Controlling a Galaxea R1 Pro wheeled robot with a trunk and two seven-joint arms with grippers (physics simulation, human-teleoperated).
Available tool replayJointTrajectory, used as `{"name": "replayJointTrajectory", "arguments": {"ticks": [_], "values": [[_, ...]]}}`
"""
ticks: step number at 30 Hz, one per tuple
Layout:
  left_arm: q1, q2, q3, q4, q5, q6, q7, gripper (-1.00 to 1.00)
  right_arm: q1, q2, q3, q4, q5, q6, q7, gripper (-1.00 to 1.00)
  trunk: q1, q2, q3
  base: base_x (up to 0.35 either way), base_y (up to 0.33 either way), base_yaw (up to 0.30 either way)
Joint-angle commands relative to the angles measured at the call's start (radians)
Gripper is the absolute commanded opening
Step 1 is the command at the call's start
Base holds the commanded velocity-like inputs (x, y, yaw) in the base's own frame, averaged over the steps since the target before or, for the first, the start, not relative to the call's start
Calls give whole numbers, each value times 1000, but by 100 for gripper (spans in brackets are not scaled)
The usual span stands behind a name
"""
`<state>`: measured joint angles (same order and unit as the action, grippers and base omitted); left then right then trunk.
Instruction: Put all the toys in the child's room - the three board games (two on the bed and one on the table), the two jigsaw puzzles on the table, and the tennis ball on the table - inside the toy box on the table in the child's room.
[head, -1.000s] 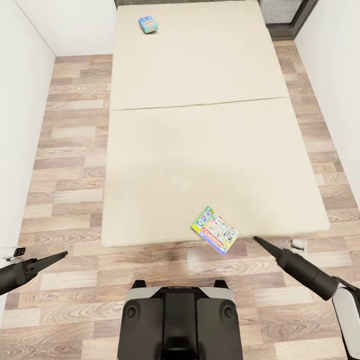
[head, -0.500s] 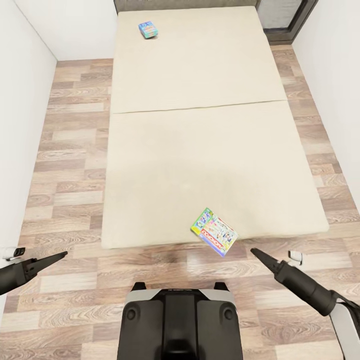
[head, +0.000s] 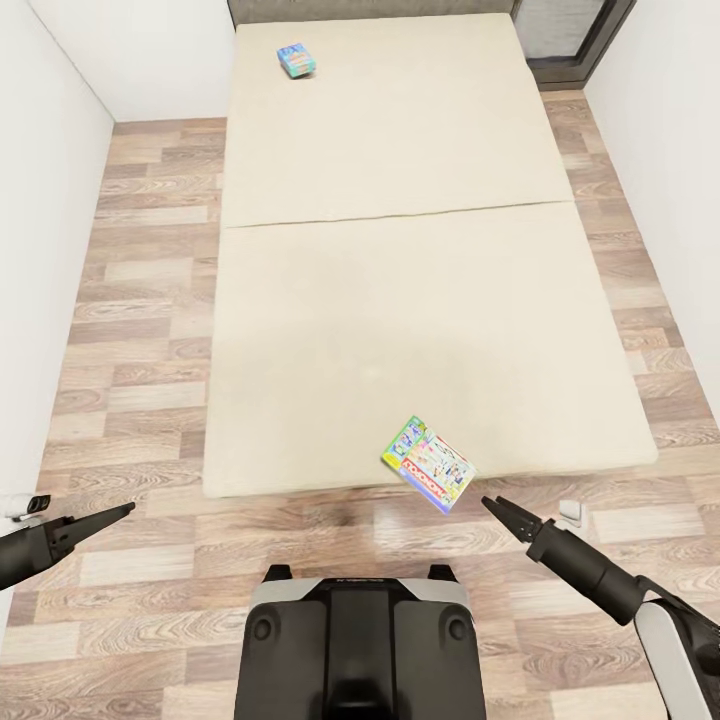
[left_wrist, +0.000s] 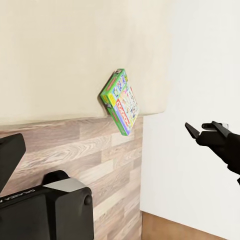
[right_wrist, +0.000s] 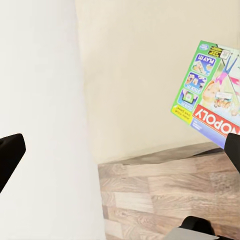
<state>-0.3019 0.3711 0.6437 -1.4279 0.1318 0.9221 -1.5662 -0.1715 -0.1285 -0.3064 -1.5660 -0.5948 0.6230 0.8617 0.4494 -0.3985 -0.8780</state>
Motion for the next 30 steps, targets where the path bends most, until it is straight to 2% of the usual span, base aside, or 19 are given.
{"name": "replayJointTrajectory", "arguments": {"ticks": [1,30], "values": [[0,0,0,0,-1,11,-5,100,0,0,0,0,-5,6,0,100,1,-1,-1,0,0,0],[0,2,2,0,-3,11,-5,100,0,5,3,3,-4,-3,-3,100,1,-1,1,0,-2,2]]}}
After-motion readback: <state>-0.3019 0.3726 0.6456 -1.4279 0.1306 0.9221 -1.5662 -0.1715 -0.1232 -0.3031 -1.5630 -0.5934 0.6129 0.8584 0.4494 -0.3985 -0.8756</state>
